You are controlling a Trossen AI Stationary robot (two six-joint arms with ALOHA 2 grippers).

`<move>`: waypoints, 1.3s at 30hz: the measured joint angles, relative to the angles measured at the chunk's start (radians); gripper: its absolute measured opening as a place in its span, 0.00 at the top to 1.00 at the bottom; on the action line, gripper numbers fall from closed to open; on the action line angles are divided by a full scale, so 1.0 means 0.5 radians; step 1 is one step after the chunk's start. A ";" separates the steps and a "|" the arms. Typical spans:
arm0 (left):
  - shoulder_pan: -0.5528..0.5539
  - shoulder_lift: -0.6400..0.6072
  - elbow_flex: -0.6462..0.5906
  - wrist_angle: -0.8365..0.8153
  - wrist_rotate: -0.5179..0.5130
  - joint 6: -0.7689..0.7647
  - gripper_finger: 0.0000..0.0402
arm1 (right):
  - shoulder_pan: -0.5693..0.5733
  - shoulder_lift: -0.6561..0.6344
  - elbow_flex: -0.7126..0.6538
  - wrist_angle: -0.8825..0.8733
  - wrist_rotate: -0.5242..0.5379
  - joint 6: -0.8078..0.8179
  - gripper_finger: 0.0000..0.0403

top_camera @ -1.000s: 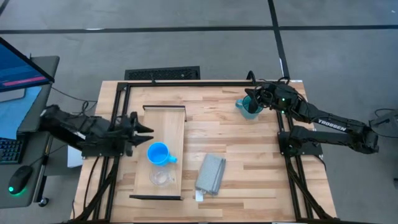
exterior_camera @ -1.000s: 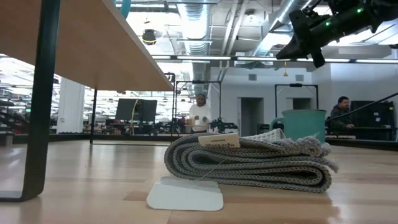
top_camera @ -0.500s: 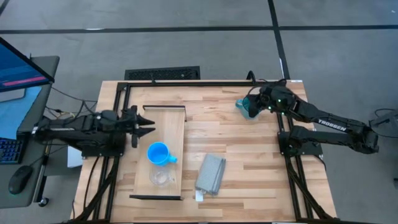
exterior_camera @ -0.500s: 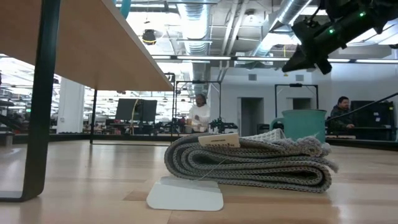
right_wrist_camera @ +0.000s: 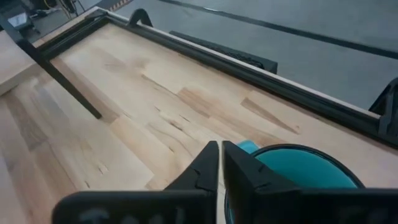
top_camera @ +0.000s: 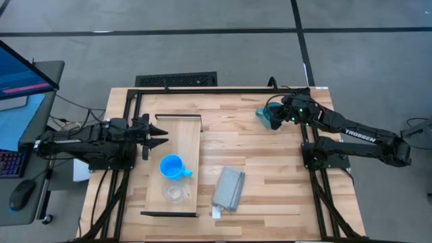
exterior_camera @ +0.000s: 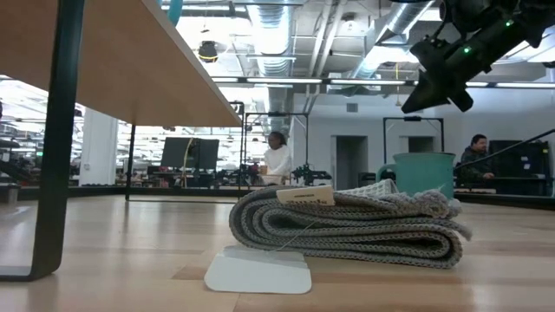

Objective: Stack small to large cups/mugs on shelf
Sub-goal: Put the blue mug on the shelf

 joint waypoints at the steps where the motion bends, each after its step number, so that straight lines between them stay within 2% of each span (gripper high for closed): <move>1: 0.000 0.000 0.000 0.000 -0.001 0.008 0.66 | 0.000 0.001 0.000 0.000 0.001 0.011 0.87; 9: 0.000 0.000 0.000 -0.082 -0.011 0.043 0.66 | 0.000 0.000 0.000 0.023 0.002 0.011 0.69; 15: 0.000 -0.101 0.000 -0.112 -0.028 0.047 0.66 | 0.000 0.000 0.000 0.085 0.003 -0.072 0.63; 21: 0.000 -0.414 0.000 -0.256 -0.152 0.035 0.66 | 0.000 0.001 0.000 0.129 0.003 -0.072 0.61; 28: -0.001 -0.728 0.000 -0.280 -0.167 0.041 0.66 | -0.002 0.122 0.000 0.004 0.004 -0.025 0.63; 39: -0.001 -0.727 0.001 -0.329 -0.172 0.039 0.66 | -0.001 0.586 0.000 -0.001 0.004 -0.178 0.64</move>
